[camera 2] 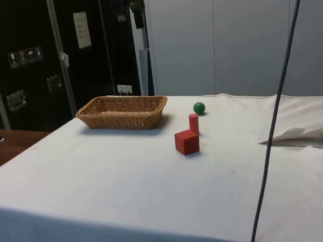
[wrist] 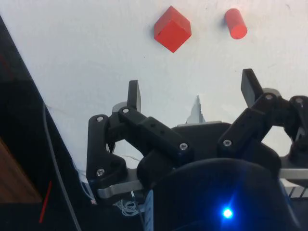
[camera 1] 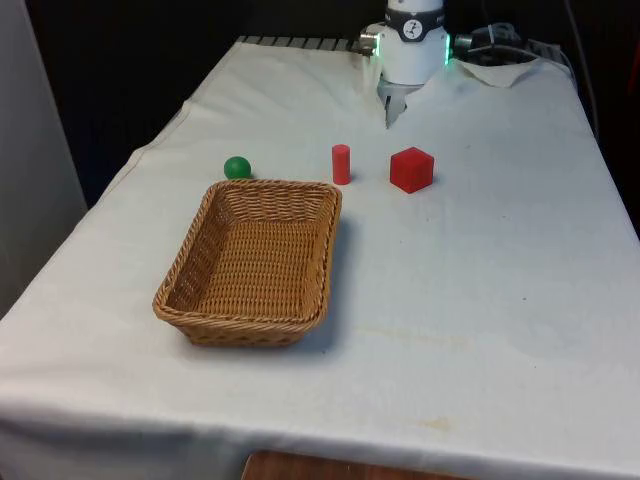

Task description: Pick up the object to the left of the cylinder and place it into the basket.

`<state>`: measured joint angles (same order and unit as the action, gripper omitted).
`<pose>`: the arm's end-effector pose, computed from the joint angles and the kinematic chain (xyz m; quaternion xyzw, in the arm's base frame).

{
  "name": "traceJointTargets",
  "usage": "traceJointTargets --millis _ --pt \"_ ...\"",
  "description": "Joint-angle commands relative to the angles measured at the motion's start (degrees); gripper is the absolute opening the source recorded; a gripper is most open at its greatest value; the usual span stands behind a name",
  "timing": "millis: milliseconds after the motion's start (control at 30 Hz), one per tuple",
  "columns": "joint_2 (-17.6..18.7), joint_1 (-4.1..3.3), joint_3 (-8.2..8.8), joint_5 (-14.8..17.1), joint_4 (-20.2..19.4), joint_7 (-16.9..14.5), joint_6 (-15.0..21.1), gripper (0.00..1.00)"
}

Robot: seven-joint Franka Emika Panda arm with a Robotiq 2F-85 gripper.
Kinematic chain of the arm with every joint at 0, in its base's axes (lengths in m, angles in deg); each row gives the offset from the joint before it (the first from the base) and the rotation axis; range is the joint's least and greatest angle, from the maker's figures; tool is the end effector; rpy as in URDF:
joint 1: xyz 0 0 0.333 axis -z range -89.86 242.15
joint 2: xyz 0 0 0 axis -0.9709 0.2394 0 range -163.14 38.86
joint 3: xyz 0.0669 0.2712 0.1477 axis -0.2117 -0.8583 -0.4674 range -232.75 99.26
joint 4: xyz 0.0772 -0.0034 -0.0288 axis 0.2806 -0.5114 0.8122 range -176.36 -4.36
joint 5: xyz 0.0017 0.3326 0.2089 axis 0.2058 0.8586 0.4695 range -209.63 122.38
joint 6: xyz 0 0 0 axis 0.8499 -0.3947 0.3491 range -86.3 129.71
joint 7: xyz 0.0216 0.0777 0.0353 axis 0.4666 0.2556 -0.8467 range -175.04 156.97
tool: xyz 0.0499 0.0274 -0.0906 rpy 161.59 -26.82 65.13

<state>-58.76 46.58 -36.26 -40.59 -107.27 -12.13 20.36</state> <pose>0.5678 -0.0001 0.4785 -0.9992 -0.0108 0.0359 0.0115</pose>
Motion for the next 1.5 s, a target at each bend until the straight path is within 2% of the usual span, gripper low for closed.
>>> traceJointTargets --millis 0,133,300,333,367,567,600,700,867,900,1000,1133,1167,1200,1333,1400,1433,1467 --pt "0.06 0.0 -0.06 0.0 -0.17 0.0 0.0 1.0" --pt "-1.32 -0.4 -0.69 -0.4 -2.29 1.66 1.09 1.0" --pt "-3.04 -0.46 -1.78 -1.6 -5.04 3.27 2.12 1.0" --pt "-2.18 -0.17 -1.6 -0.63 -4.01 2.35 0.92 1.0" --pt "-3.32 -0.52 -1.95 -1.89 -5.44 3.55 2.29 1.0" --pt "-5.56 -0.4 -3.44 -3.5 -9.22 5.27 4.7 1.0" --pt "-4.98 -0.23 -3.32 -2.75 -8.59 4.58 3.55 1.0" --pt "-6.7 -0.34 -4.01 -3.95 -11.63 5.84 6.93 1.0" --pt "-7.56 -0.29 -4.18 -4.18 -14.27 5.9 10.03 1.0" --pt "-7.28 -0.23 -4.07 -3.55 -13.92 5.39 9.22 1.0" --pt "-7.85 -0.23 -4.18 -4.18 -15.87 5.84 12.55 1.0" --pt "-7.62 -0.11 -3.95 -3.84 -16.96 5.33 14.78 1.0" --pt "-7.39 -0.23 -4.01 -3.55 -16.5 5.27 13.69 1.0" --pt "-7.39 -0.11 -3.72 -3.61 -17.48 4.98 15.87 1.0" --pt "-7.28 -0.23 -3.44 -3.44 -18.74 4.76 17.88 1.0" --pt "-7.45 -0.23 -3.5 -3.61 -19.6 4.93 18.74 1.0" --pt "-7.05 -0.23 -3.44 -3.5 -18.91 4.76 17.76 1.0" --pt "-7.68 -0.23 -3.55 -3.72 -20.11 5.04 19.25 1.0"
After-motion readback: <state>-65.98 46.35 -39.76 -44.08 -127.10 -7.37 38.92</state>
